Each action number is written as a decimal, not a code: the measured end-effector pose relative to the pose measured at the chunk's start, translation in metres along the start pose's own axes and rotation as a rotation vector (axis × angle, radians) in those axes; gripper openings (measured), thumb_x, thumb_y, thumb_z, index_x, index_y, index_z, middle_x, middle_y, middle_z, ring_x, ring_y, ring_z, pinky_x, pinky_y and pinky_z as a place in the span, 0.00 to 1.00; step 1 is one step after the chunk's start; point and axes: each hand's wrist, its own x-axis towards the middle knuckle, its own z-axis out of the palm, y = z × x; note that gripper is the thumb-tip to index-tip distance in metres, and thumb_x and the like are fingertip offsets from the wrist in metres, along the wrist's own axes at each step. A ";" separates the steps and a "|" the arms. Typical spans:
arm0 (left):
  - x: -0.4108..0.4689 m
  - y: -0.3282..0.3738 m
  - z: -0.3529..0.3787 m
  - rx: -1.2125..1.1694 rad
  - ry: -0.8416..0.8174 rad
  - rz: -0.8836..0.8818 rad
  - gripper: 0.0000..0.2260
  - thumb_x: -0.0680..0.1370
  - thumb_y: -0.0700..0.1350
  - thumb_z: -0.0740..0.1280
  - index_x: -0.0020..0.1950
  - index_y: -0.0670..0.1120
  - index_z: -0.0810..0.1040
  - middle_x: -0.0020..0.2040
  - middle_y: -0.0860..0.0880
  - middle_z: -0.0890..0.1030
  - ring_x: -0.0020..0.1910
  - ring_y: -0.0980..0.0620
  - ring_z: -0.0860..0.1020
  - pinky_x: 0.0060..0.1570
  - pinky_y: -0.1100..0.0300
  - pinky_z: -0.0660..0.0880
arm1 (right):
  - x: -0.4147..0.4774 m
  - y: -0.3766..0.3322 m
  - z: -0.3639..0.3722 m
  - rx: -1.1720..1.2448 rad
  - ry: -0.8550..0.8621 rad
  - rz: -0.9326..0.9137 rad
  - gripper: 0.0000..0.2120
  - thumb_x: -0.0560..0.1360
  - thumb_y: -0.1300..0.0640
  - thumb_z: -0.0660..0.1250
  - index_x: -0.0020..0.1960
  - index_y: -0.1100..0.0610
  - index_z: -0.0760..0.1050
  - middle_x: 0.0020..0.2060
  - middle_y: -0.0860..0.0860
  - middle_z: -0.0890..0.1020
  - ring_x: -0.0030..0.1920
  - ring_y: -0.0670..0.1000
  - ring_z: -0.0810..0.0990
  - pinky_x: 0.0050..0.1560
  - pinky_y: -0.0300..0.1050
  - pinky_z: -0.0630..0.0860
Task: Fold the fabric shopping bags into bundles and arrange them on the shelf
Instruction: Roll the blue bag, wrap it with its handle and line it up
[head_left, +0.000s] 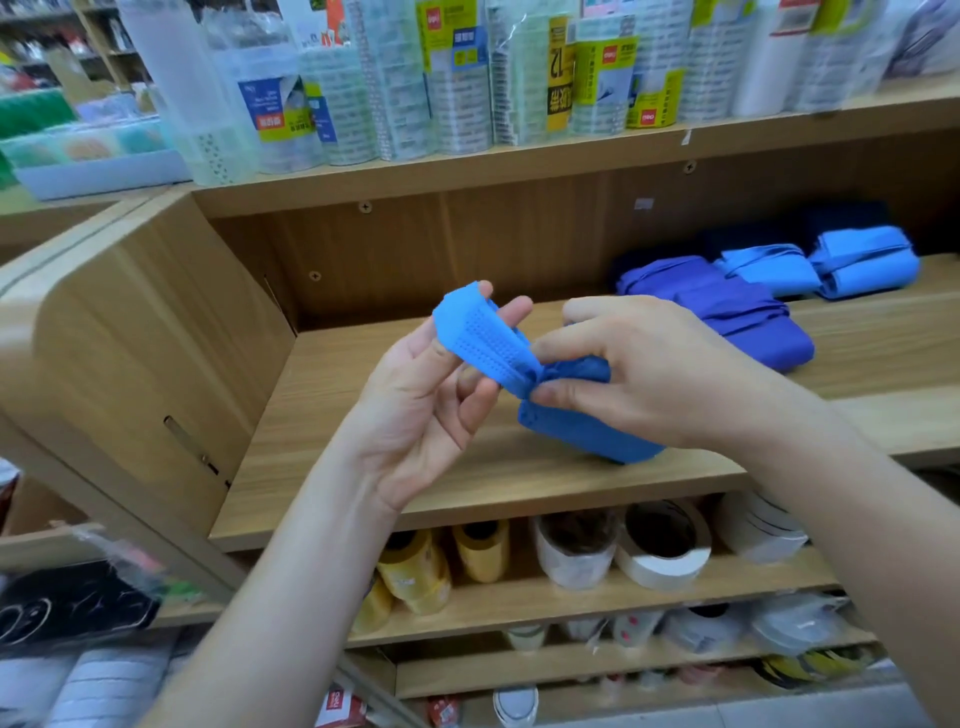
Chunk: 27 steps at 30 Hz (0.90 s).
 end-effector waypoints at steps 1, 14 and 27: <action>-0.004 0.002 0.003 0.005 0.034 0.010 0.20 0.76 0.43 0.65 0.67 0.42 0.74 0.62 0.43 0.81 0.47 0.52 0.83 0.34 0.69 0.79 | 0.003 0.003 0.000 0.002 -0.009 0.007 0.09 0.75 0.42 0.66 0.54 0.40 0.81 0.34 0.45 0.68 0.36 0.44 0.69 0.36 0.48 0.68; -0.006 0.052 0.011 2.269 -0.355 0.687 0.29 0.67 0.51 0.78 0.66 0.50 0.74 0.66 0.50 0.75 0.70 0.49 0.69 0.72 0.44 0.60 | 0.018 0.013 -0.022 0.258 -0.479 -0.050 0.01 0.74 0.45 0.71 0.45 0.40 0.81 0.39 0.34 0.80 0.45 0.37 0.78 0.45 0.31 0.69; -0.008 0.055 -0.021 0.176 -0.530 0.003 0.25 0.78 0.53 0.68 0.71 0.41 0.72 0.53 0.45 0.77 0.32 0.58 0.78 0.42 0.59 0.81 | -0.002 0.014 -0.024 0.549 -0.231 0.038 0.32 0.67 0.53 0.79 0.61 0.36 0.64 0.41 0.52 0.76 0.37 0.48 0.75 0.42 0.49 0.76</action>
